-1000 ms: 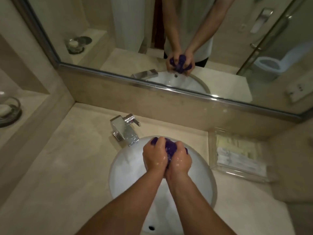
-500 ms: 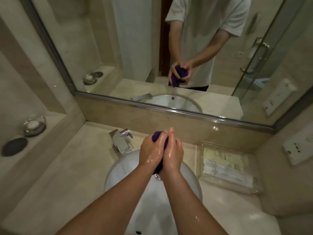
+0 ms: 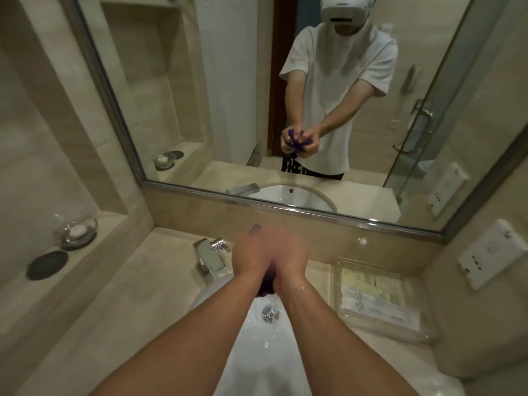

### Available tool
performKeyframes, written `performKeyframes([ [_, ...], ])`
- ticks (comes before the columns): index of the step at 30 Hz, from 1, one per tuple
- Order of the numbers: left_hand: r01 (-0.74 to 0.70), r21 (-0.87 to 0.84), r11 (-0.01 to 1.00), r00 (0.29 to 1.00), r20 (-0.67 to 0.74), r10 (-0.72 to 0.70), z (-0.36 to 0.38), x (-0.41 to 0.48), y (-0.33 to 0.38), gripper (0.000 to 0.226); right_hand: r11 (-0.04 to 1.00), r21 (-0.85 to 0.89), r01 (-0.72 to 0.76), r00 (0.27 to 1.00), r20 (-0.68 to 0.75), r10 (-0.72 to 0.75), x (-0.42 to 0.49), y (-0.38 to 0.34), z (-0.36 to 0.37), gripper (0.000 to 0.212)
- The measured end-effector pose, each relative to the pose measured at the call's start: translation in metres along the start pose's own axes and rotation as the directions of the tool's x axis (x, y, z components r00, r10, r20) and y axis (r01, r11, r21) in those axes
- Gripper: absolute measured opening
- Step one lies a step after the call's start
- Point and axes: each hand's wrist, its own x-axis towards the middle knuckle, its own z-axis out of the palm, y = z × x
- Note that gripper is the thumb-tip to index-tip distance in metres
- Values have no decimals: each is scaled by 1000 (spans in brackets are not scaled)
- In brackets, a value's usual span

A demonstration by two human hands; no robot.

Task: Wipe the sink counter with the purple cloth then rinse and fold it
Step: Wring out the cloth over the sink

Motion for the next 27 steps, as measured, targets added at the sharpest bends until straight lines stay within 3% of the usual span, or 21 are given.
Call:
performKeyframes([
  [3, 13, -50, 999, 981, 194, -3, -13, 9, 3, 19, 997, -61, 57, 997, 60, -53, 1, -4, -3, 14],
  [6, 301, -132, 944, 846, 495, -201, -35, 18, 24, 47, 991, -8, 130, 982, 136, -128, -2, -14, -7, 28],
  [8, 396, -101, 913, 774, 571, -273, -42, 23, 32, 64, 989, 27, 145, 955, 259, -147, -7, -21, -4, 41],
  [10, 406, -168, 898, 755, 615, -227, -38, 21, 33, 57, 977, -8, 214, 926, 320, -200, -16, -27, 4, 35],
  [12, 426, -292, 857, 784, 591, -189, -31, 15, 31, 56, 954, -62, 292, 931, 247, -269, -30, -33, 17, 15],
  [15, 403, -389, 828, 868, 450, -211, -29, 14, 34, 60, 906, -103, 411, 911, 62, -407, -40, -34, 30, 32],
  [18, 267, -358, 895, 944, 284, -168, -31, 19, 39, 35, 907, -68, 416, 906, -51, -420, -48, -32, 40, 31],
  [21, 118, -304, 945, 982, 180, -64, -37, 18, 48, 27, 892, -67, 447, 881, -141, -451, -49, -36, 48, 36],
  [24, 35, -250, 968, 992, 129, -3, -44, 17, 58, 31, 878, -97, 470, 863, -162, -479, -50, -41, 55, 40],
  [27, -23, -213, 977, 995, 90, 43, -47, 16, 62, 33, 873, -117, 473, 870, -94, -484, -47, -45, 59, 40],
])
